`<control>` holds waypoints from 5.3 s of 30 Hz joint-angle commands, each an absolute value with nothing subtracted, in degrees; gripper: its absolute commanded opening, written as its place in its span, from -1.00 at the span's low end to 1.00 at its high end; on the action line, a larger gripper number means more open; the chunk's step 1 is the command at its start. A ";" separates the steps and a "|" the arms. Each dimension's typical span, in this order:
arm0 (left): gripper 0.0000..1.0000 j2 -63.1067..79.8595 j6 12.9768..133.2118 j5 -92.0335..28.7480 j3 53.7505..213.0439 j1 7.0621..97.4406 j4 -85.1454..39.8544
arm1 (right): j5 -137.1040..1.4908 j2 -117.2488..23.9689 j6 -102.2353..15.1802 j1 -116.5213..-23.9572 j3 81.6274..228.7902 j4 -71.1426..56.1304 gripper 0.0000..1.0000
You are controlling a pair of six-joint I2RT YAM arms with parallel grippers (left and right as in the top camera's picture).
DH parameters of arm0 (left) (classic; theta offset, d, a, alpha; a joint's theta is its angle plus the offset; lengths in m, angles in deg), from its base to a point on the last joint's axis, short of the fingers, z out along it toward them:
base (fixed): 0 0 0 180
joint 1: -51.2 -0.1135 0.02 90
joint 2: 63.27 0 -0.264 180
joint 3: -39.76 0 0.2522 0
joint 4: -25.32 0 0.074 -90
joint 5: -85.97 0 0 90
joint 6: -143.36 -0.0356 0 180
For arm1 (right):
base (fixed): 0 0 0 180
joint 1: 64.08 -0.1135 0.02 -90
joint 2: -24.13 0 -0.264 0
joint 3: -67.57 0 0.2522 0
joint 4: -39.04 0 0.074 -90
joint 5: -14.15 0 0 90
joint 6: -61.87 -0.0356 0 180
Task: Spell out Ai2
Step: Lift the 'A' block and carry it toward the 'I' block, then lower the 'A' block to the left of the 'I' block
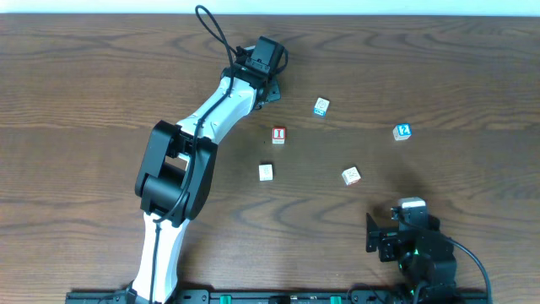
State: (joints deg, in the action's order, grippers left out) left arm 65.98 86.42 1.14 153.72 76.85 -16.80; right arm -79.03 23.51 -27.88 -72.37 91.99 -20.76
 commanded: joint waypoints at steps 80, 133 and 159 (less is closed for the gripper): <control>-0.88 46.05 83.73 -0.69 129.27 83.54 -16.84 | -78.79 23.82 -28.73 -71.98 91.48 -20.94 0.98; -0.36 49.87 83.75 -3.64 129.27 83.54 -15.64 | -78.79 23.82 -28.73 -71.98 91.48 -20.94 0.98; -0.19 49.43 83.51 -3.45 130.23 82.84 -15.40 | -78.79 23.82 -28.73 -71.98 91.48 -20.94 0.99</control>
State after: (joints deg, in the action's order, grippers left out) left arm 49.72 83.53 -3.69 129.51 83.43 -15.31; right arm -79.03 23.51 -27.88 -72.37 91.99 -20.76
